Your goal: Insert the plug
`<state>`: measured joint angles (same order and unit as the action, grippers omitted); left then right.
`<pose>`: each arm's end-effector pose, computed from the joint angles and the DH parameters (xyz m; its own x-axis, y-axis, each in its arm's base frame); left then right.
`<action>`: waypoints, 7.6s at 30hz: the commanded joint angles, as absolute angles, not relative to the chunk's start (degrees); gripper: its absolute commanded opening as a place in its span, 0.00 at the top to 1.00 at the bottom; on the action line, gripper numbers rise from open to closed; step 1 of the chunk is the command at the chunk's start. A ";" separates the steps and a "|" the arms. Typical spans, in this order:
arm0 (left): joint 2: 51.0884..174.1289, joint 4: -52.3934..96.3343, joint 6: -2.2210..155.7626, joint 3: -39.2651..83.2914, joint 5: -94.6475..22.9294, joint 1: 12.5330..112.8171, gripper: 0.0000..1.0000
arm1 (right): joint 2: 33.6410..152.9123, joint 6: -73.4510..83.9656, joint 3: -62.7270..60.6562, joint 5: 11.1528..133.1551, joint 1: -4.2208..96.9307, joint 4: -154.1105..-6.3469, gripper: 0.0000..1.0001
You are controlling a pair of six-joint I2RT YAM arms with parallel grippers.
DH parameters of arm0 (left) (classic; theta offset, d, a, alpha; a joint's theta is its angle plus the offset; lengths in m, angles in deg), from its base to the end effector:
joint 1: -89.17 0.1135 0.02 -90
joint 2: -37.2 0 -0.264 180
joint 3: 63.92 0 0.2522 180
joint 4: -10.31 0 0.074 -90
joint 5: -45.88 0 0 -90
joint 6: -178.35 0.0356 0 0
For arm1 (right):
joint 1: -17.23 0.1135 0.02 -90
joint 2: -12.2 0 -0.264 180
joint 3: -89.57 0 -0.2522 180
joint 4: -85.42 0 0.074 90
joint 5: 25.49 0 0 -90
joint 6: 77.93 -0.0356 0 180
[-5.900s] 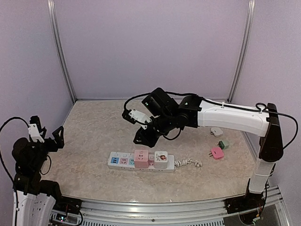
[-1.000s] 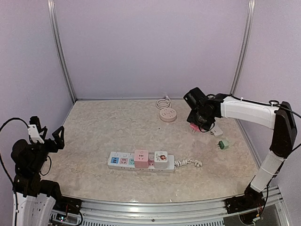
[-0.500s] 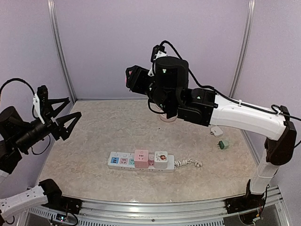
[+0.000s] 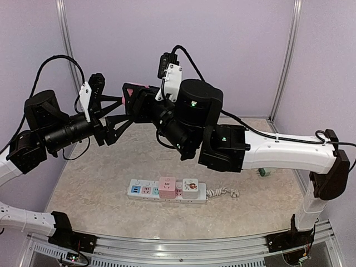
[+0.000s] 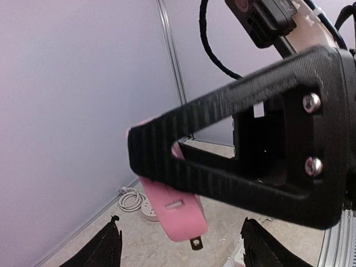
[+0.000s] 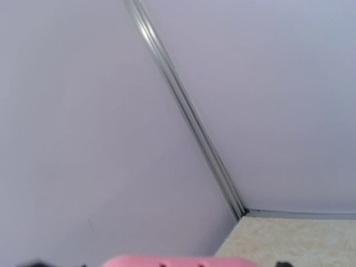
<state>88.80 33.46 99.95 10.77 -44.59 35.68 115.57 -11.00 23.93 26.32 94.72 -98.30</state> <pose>0.1178 -0.1587 0.4192 0.1600 0.1218 -0.9796 0.7827 0.5891 0.2011 0.1140 0.4123 0.4443 -0.1993 0.5236 -0.8284 -0.6083 0.5966 0.5235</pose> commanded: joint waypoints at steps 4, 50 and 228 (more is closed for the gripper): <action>91.18 30.55 98.84 14.35 -46.72 34.19 0.39 | 112.95 -9.25 19.15 26.51 95.33 -102.14 0.89; 79.22 26.89 81.91 7.02 -11.97 38.65 1.00 | 104.74 14.12 21.69 86.52 90.18 -77.44 0.72; 134.92 -17.18 118.53 -18.50 1.16 51.47 1.00 | 118.70 18.04 -23.66 93.31 71.14 -102.82 1.00</action>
<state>132.86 -21.95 108.21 -20.20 5.68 53.41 115.52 21.90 -22.85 95.34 70.57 -104.72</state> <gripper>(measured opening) 0.128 0.125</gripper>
